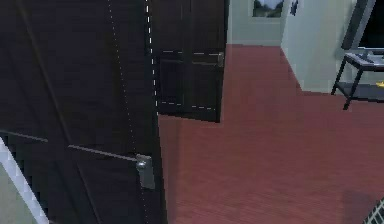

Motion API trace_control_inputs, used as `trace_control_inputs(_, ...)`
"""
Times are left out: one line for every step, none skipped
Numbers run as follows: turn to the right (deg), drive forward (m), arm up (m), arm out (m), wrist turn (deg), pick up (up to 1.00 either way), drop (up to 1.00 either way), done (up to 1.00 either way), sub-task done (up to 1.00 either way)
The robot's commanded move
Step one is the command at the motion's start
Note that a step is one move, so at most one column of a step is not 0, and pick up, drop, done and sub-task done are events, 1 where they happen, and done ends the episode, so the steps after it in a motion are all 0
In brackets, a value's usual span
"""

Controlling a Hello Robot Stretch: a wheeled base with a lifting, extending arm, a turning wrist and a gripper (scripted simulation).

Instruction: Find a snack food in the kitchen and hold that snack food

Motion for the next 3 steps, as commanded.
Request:
trace_control_inputs(9.0,0.00,0.00,0.00,0.0,0.00,0.00,0.00,0.00)
trace_control_inputs(0.0,0.25,0.00,0.00,0.0,0.00,0.00,0.00,0.00)
trace_control_inputs(6.0,0.00,0.00,0.00,0.0,0.00,0.00,0.00,0.00)
